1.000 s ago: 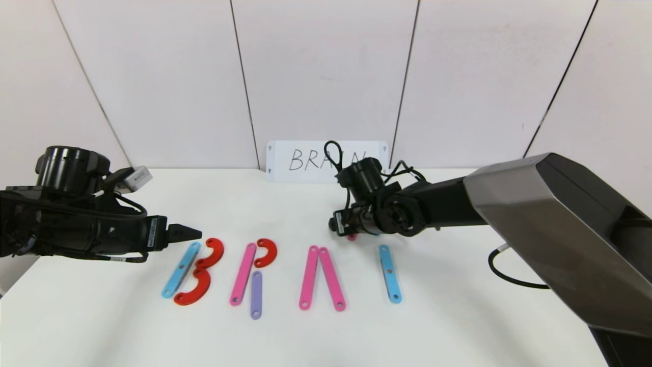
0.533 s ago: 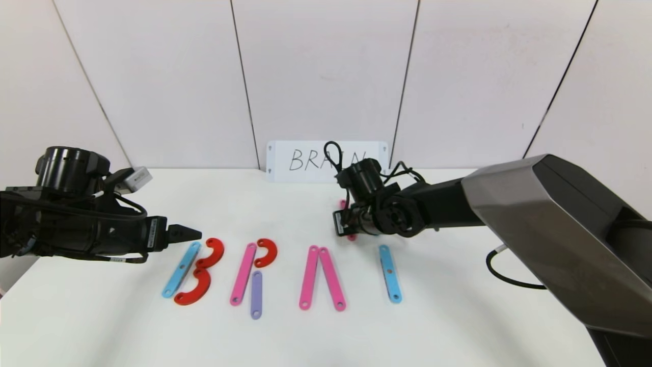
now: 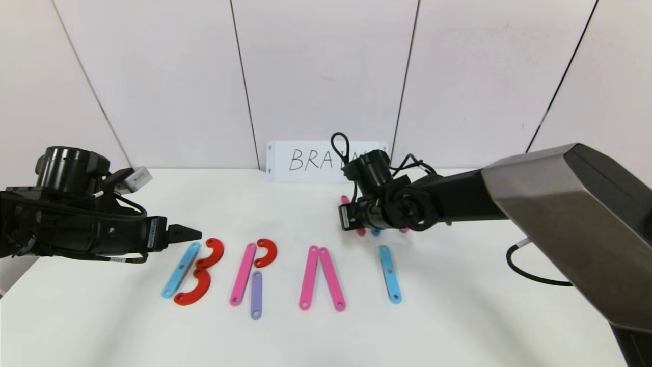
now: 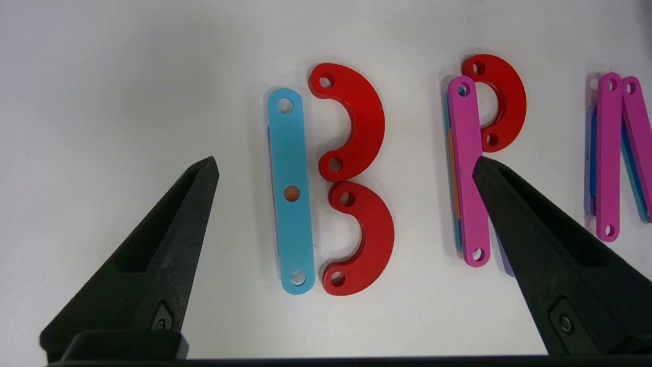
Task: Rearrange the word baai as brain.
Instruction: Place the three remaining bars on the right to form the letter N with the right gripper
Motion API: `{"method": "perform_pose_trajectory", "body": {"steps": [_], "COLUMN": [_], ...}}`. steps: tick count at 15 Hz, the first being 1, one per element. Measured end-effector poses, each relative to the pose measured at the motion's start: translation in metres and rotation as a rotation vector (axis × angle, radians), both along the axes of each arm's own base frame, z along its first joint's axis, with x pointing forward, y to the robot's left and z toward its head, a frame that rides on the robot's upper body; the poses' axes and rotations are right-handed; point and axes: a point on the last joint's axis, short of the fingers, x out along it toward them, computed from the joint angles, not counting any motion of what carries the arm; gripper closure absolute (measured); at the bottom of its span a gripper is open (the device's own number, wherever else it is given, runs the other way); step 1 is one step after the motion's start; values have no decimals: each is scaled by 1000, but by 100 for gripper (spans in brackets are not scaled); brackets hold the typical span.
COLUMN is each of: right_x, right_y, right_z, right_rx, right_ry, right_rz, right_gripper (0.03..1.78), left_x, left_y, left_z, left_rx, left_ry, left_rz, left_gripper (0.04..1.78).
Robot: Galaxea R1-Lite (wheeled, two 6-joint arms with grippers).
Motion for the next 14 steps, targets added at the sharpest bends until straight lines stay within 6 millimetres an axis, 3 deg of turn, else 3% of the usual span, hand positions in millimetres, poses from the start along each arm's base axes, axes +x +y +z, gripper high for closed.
{"method": "perform_pose_trajectory", "body": {"steps": [4,7,11,14], "right_x": [-20,-48,-90,-108], "right_y": [-25,-49,-79,-93], "right_z": [37,51,46,35], "right_rx": [10,14,11,17], "right_ry": [-40,-30,33,53], "right_rz": [-71,-159,-241,-269], "right_gripper": [154,154,154,154], "left_x": [0,0,-1,-1], "left_y": [0,0,0,0], "left_z": [-1,-1,0,0], "left_rx": [0,-1,-1,-1], "left_ry": [3,4,1,3], "left_rz": [0,0,-1,-1], "left_gripper": [8,8,8,8]}}
